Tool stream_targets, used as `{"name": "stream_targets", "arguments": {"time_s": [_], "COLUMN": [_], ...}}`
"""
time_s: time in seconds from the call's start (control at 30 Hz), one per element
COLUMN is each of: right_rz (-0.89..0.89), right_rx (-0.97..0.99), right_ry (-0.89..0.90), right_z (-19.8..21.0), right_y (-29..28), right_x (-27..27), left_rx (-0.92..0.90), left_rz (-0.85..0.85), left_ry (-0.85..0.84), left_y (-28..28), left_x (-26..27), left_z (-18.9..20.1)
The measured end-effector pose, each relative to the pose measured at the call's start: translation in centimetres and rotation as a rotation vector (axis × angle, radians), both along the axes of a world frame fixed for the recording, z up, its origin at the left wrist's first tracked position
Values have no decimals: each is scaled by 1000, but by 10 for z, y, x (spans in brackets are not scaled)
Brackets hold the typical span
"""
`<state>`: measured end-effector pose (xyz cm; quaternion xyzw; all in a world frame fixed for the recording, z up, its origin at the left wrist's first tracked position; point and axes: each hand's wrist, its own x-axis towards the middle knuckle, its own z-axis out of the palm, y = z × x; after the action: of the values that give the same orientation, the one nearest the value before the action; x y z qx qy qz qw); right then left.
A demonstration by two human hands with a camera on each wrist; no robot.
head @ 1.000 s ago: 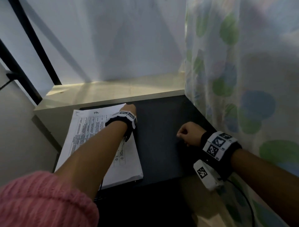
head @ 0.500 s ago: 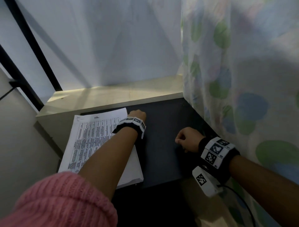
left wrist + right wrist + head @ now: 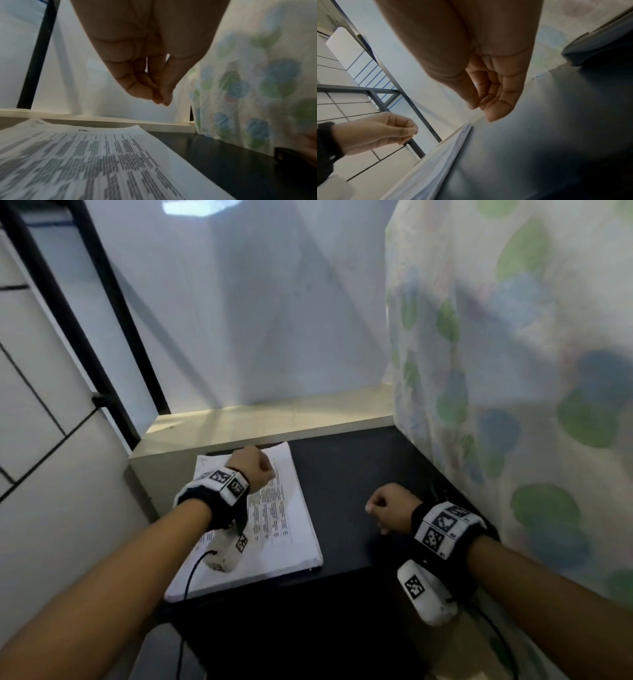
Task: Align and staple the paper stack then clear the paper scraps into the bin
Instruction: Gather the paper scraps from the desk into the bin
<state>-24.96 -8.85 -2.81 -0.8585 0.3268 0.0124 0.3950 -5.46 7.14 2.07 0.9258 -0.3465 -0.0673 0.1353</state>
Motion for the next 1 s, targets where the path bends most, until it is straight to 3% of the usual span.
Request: {"name": "stream_targets", "arguments": {"time_s": [0.23, 0.37, 0.63, 0.8, 1.0], "right_rz": [152, 327, 494, 613, 534], "right_rx": [98, 96, 12, -86, -48], "right_ry": [-105, -105, -85, 39, 257], "right_z": [5, 5, -21, -55, -113], "right_y": [104, 171, 282, 324, 348], "right_x": [26, 54, 90, 107, 140], "left_rx": [-74, -113, -110, -73, 41], "left_rz": [43, 153, 370, 483, 503], "left_ry": [84, 116, 220, 280, 390], "left_y": [115, 173, 264, 295, 305], "left_x": [-43, -49, -52, -41, -14], "left_z": [-15, -35, -75, -115, -179]}}
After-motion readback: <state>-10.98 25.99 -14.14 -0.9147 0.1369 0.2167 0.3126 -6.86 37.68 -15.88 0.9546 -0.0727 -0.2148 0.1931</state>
